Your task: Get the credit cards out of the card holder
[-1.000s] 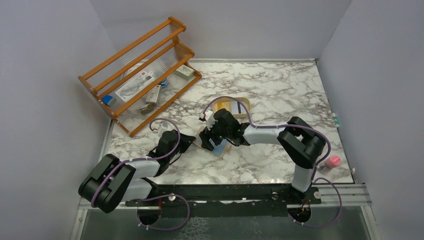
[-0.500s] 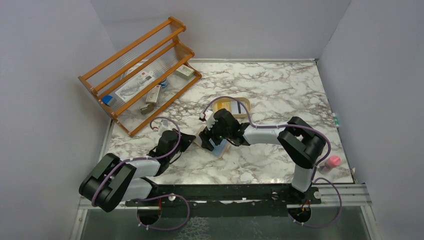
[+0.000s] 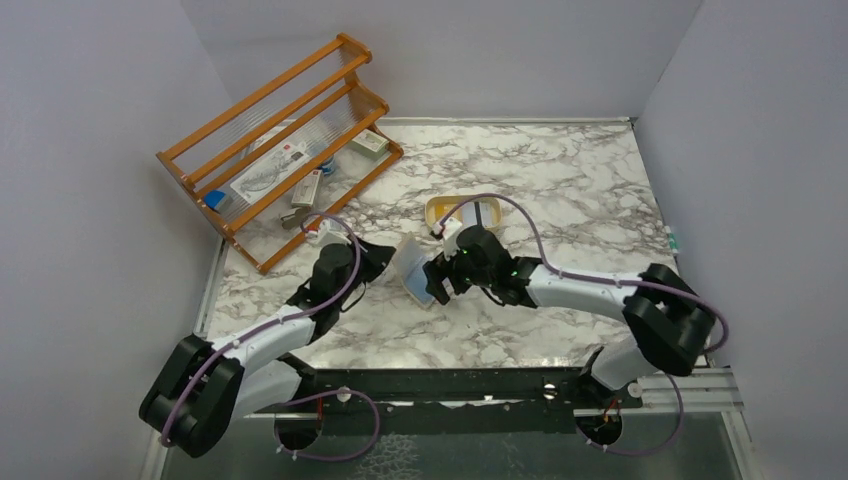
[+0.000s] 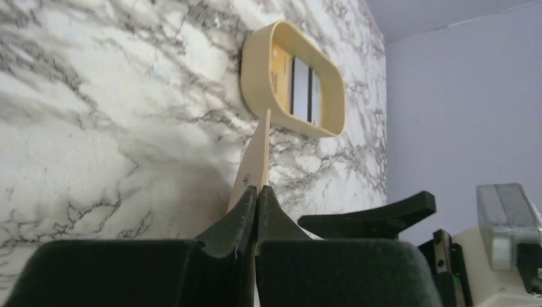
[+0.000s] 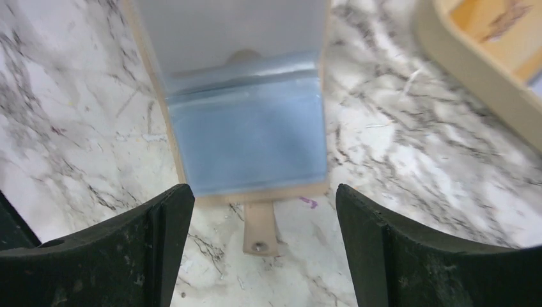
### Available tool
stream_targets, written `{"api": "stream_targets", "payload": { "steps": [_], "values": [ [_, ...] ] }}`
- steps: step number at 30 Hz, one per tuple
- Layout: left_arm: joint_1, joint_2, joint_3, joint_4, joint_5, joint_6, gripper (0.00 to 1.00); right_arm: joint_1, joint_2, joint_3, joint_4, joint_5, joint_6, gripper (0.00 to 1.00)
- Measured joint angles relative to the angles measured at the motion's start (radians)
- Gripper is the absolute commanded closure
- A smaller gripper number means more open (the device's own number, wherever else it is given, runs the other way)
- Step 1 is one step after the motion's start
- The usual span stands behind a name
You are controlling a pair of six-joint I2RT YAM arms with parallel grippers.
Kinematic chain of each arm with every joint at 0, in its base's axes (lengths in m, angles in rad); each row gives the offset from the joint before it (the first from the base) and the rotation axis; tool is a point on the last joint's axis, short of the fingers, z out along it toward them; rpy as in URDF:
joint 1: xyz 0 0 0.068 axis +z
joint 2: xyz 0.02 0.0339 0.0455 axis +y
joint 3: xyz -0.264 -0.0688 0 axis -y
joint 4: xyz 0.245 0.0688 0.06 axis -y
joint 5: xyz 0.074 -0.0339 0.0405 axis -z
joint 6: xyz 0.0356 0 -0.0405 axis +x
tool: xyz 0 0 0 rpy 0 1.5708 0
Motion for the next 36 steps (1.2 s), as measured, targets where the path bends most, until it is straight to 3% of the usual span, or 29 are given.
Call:
{"api": "stream_targets", "payload": {
  "steps": [7,12,28,36],
  "values": [
    [-0.002,-0.118,0.117,-0.163,-0.107,0.144,1.00,-0.021,-0.243,-0.039,0.016,0.117,0.034,0.11],
    [-0.042,-0.146,0.166,-0.248,-0.191,0.237,1.00,-0.026,-0.272,-0.049,0.028,0.140,0.051,0.10],
    [-0.429,-0.060,0.343,-0.451,-0.731,0.484,1.00,-0.032,-0.210,-0.032,0.033,0.147,0.114,0.09],
    [-0.591,0.049,0.463,-0.463,-0.990,0.613,1.00,-0.065,-0.217,-0.032,0.003,0.285,0.182,0.09]
  ]
}}
